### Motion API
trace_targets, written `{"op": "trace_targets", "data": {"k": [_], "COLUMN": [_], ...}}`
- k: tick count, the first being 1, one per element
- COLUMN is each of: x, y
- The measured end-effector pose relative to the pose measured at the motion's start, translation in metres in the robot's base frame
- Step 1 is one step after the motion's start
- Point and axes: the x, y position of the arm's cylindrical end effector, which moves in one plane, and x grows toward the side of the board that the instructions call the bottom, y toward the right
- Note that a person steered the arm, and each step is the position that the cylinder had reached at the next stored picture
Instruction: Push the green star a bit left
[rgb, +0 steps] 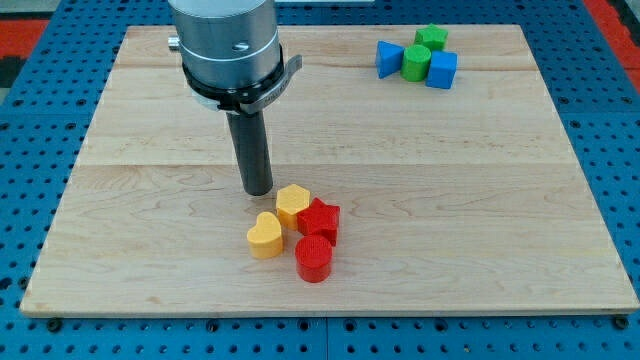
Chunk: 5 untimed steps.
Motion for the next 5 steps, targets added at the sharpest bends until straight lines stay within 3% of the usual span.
{"op": "trace_targets", "data": {"k": [2, 3, 5], "x": [-0.008, -0.062, -0.103], "y": [0.036, 0.108, 0.263]}}
